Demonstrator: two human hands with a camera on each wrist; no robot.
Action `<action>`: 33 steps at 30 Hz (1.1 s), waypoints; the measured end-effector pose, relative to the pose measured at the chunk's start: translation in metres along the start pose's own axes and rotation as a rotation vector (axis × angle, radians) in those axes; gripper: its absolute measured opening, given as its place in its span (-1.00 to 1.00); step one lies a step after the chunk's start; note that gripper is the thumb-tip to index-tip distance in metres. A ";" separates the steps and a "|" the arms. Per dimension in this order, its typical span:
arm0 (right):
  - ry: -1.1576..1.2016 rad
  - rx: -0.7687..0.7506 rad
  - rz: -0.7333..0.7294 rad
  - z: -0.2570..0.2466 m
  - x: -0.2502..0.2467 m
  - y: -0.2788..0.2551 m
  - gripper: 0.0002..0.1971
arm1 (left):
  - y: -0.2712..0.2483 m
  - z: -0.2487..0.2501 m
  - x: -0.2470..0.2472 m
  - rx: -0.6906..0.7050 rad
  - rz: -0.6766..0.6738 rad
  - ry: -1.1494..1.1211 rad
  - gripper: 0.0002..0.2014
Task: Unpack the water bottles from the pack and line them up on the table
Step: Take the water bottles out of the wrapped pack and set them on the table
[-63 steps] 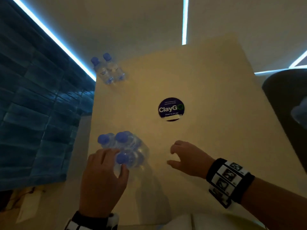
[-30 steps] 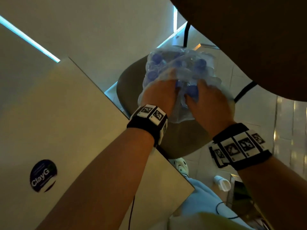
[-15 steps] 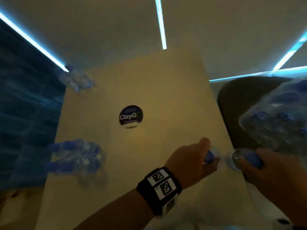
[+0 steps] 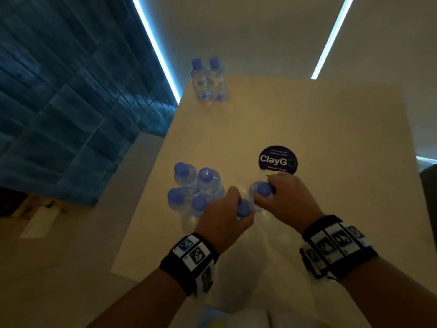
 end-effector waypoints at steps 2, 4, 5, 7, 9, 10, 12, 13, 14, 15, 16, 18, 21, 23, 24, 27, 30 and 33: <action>0.001 -0.011 -0.003 -0.013 0.004 0.026 -0.57 | -0.002 -0.012 -0.010 -0.024 0.021 -0.015 -0.70; -0.018 -0.029 -0.026 -0.027 0.008 0.045 -0.53 | -0.004 -0.020 -0.015 -0.023 0.030 0.025 -0.70; -0.027 -0.032 -0.038 -0.032 0.010 0.052 -0.53 | -0.004 -0.022 -0.017 -0.019 0.030 0.058 -0.71; -0.049 -0.030 -0.059 -0.041 0.014 0.061 -0.52 | -0.003 -0.018 -0.021 0.003 0.024 0.135 -0.69; -0.075 -0.014 -0.083 -0.044 0.018 0.066 -0.50 | 0.000 -0.014 -0.023 -0.009 -0.012 0.209 -0.67; -0.085 -0.012 -0.091 -0.045 0.020 0.068 -0.49 | 0.001 -0.012 -0.026 -0.037 -0.038 0.236 -0.69; -0.073 0.005 -0.114 -0.044 0.019 0.067 -0.48 | 0.002 -0.012 -0.029 -0.021 -0.048 0.273 -0.75; -0.055 0.014 -0.128 -0.042 0.016 0.065 -0.47 | 0.002 -0.012 -0.030 -0.006 -0.056 0.276 -0.77; -0.034 0.022 -0.147 -0.040 0.014 0.062 -0.45 | 0.001 -0.009 -0.032 -0.006 -0.071 0.268 -0.77; -0.008 0.030 -0.163 -0.036 0.011 0.056 -0.42 | 0.001 -0.005 -0.033 -0.023 -0.096 0.282 -0.74; 0.027 0.040 -0.167 -0.031 0.006 0.049 -0.39 | -0.001 0.002 -0.035 -0.058 -0.132 0.324 -0.70; 0.121 0.081 -0.134 -0.012 -0.005 0.027 -0.38 | -0.009 0.016 -0.041 -0.119 -0.150 0.386 -0.63; 0.231 0.239 -0.024 0.047 -0.029 -0.025 -0.49 | -0.016 0.050 -0.047 -0.088 -0.121 0.372 -0.58; 0.284 0.416 0.059 0.105 -0.043 -0.070 -0.58 | -0.009 0.082 -0.038 0.003 -0.123 0.438 -0.59; 0.297 0.517 0.102 0.137 -0.051 -0.096 -0.62 | -0.001 0.100 -0.027 0.073 -0.129 0.467 -0.62; 0.372 0.794 0.215 0.223 -0.072 -0.177 -0.66 | 0.021 0.168 0.029 0.350 -0.173 0.523 -0.72; 0.482 0.933 0.383 0.279 -0.098 -0.248 -0.63 | 0.033 0.244 0.106 0.649 -0.380 0.549 -0.76; 0.487 0.978 0.607 0.321 -0.122 -0.289 -0.53 | 0.047 0.319 0.189 0.904 -0.523 0.549 -0.77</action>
Point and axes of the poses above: each hand's wrist, its own y-axis towards the middle knuckle, its own x-axis out of the palm, z = x × y, the point moved 1 cm from there along y, towards the middle knuckle, and after that the axes turned 10 degrees about -z, right-handed, at the moved point
